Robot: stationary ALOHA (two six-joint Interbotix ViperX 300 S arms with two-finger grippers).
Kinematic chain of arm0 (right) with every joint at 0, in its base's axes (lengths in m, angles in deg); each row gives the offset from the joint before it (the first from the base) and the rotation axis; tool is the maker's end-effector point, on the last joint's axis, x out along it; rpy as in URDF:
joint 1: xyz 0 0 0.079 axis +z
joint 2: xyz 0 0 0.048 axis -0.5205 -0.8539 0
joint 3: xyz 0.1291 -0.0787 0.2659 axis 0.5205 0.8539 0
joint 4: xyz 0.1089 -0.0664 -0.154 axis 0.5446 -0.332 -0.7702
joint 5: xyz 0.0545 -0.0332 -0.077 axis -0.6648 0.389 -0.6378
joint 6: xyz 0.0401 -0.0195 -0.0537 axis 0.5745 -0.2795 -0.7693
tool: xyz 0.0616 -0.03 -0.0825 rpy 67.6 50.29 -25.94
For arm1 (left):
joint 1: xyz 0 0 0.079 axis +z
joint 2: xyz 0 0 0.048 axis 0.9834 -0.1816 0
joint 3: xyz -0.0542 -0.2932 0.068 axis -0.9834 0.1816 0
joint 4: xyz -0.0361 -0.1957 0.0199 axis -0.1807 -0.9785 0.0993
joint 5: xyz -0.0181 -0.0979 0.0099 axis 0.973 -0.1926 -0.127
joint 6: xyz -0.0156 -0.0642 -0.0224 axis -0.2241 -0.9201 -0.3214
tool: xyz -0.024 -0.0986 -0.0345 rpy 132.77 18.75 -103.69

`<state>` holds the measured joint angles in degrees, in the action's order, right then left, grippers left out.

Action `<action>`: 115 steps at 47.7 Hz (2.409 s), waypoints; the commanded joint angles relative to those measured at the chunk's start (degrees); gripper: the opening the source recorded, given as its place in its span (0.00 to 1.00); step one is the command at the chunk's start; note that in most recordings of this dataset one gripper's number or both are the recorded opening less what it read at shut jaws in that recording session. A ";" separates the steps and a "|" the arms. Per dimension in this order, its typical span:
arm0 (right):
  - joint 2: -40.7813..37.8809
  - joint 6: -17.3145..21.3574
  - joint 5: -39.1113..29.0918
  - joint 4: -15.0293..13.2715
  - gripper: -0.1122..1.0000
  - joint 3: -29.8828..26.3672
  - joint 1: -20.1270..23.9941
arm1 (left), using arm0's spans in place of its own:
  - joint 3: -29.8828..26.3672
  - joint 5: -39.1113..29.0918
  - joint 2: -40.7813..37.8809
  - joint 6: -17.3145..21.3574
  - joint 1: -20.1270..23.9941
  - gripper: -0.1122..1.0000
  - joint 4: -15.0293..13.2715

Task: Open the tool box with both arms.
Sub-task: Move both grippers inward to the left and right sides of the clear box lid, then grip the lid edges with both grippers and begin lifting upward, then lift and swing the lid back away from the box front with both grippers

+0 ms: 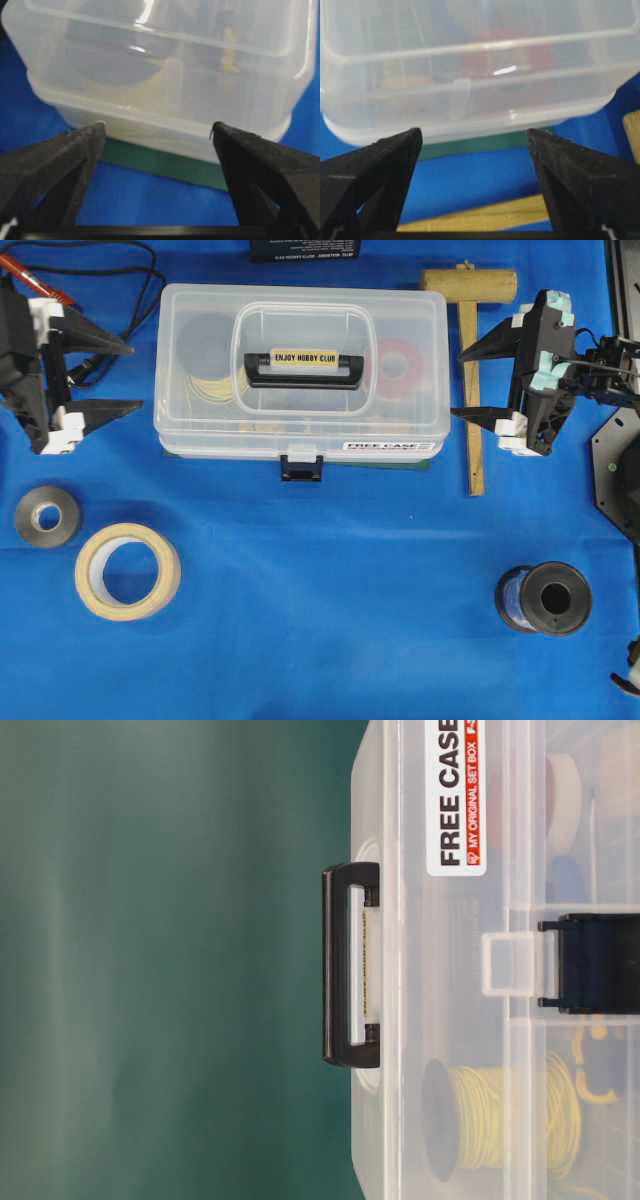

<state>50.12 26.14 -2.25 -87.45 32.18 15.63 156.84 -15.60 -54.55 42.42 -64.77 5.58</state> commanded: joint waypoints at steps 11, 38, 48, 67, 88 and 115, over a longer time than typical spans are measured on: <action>-0.09 0.26 2.20 -0.09 0.84 -1.93 -0.18 | -4.66 2.99 -6.77 -0.09 -0.70 0.91 -0.09; 0.00 0.35 3.34 0.26 0.84 -4.04 0.88 | -5.27 3.08 -5.36 0.00 -0.70 0.91 0.00; 0.09 0.26 2.90 0.26 0.84 -5.80 0.88 | -5.98 2.90 -3.60 0.09 -0.62 0.91 -0.09; 4.48 0.26 1.93 0.18 0.84 -6.94 0.88 | -6.42 2.90 0.00 0.00 0.62 0.91 -0.09; 9.84 0.18 1.41 0.00 0.84 -6.77 -0.26 | -6.06 2.72 3.60 0.00 1.93 0.91 -0.09; 9.76 0.09 2.90 -0.09 0.84 -6.86 -4.66 | -6.50 3.43 3.78 0.09 6.77 0.91 -0.09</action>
<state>60.14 26.05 -1.64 -87.72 28.31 11.41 152.71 -13.40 -50.59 42.69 -58.18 5.58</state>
